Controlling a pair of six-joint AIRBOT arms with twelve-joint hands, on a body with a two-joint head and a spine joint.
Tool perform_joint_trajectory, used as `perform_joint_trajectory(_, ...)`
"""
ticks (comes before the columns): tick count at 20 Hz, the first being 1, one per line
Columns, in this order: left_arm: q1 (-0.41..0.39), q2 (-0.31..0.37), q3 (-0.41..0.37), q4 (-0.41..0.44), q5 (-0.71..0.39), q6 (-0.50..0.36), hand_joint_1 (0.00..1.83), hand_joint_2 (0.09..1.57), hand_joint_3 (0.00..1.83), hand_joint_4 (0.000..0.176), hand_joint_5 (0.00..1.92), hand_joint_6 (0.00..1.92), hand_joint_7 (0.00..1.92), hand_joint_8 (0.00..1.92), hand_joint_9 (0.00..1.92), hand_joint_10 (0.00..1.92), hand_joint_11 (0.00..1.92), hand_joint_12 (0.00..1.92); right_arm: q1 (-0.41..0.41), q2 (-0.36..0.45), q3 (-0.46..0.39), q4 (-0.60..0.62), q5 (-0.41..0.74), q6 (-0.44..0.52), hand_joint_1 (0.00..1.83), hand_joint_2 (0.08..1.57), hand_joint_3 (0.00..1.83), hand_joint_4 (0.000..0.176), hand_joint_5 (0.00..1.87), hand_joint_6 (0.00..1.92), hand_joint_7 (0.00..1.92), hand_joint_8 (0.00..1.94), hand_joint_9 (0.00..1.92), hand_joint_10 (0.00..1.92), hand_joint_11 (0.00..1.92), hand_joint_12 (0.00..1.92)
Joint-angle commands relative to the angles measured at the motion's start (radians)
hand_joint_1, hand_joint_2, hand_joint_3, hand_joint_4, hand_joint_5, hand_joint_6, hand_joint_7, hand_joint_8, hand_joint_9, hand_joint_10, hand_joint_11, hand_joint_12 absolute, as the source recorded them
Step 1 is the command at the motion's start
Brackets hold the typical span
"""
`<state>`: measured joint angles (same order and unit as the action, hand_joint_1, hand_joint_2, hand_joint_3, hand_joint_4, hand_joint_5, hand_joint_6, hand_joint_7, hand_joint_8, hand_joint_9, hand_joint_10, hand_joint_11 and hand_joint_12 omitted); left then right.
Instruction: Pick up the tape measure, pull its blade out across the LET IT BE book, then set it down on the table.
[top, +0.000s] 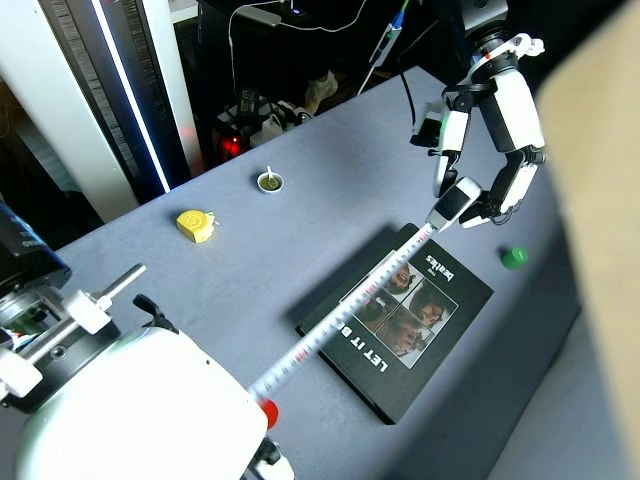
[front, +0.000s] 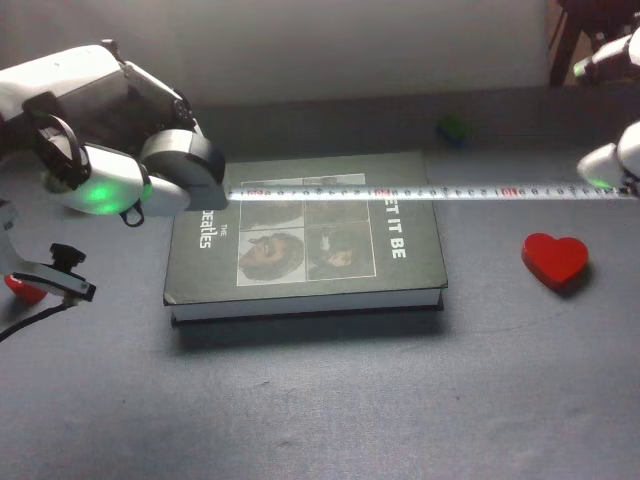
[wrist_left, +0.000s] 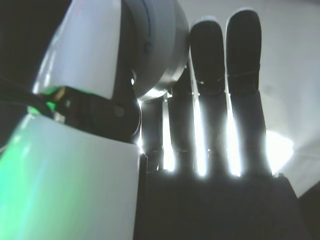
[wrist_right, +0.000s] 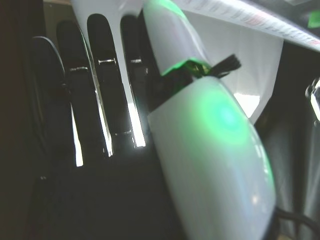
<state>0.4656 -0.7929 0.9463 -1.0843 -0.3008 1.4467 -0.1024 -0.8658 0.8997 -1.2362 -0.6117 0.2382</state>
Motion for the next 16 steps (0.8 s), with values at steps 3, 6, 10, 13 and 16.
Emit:
perform_joint_trajectory(3, -0.005, 0.006, 0.014, 0.030, -0.062, -0.008, 1.37, 1.13, 0.00, 0.000, 0.88, 0.97, 1.02, 0.98, 0.85, 1.30, 0.76, 1.20, 0.001, 0.006, -0.022, -0.055, 0.015, -0.004, 0.12, 1.03, 0.00, 0.019, 0.00, 0.00, 0.00, 0.00, 0.00, 0.00, 0.00, 0.31)
perform_joint_trajectory(6, 0.010, 0.003, 0.036, 0.030, -0.058, -0.016, 1.37, 1.13, 0.00, 0.000, 0.88, 0.97, 1.02, 0.98, 0.85, 1.30, 0.76, 1.20, 0.000, 0.011, -0.064, -0.069, 0.020, -0.006, 0.09, 1.00, 0.00, 0.019, 0.00, 0.00, 0.00, 0.00, 0.00, 0.00, 0.00, 0.23)
perform_joint_trajectory(10, 0.024, -0.009, 0.092, 0.038, -0.031, -0.041, 1.37, 1.13, 0.00, 0.000, 0.88, 0.97, 1.03, 0.97, 0.85, 1.30, 0.76, 1.20, 0.010, 0.014, -0.130, -0.146, 0.009, 0.040, 0.07, 1.00, 0.00, 0.019, 0.00, 0.00, 0.00, 0.00, 0.00, 0.00, 0.00, 0.23)
perform_joint_trajectory(13, 0.038, -0.018, 0.140, 0.038, -0.031, -0.069, 1.37, 1.13, 0.00, 0.000, 0.88, 0.97, 1.03, 0.97, 0.85, 1.30, 0.76, 1.20, 0.012, 0.009, -0.192, -0.259, -0.031, 0.127, 0.06, 1.00, 0.00, 0.019, 0.00, 0.00, 0.00, 0.00, 0.00, 0.00, 0.00, 0.27)
perform_joint_trajectory(16, 0.075, -0.025, 0.177, 0.038, -0.034, -0.107, 1.37, 1.12, 0.00, 0.000, 0.91, 0.94, 1.03, 0.97, 0.85, 1.29, 0.76, 1.20, 0.007, 0.001, -0.242, -0.305, -0.083, 0.214, 0.06, 1.00, 0.00, 0.016, 0.00, 0.00, 0.00, 0.00, 0.00, 0.00, 0.00, 0.27)
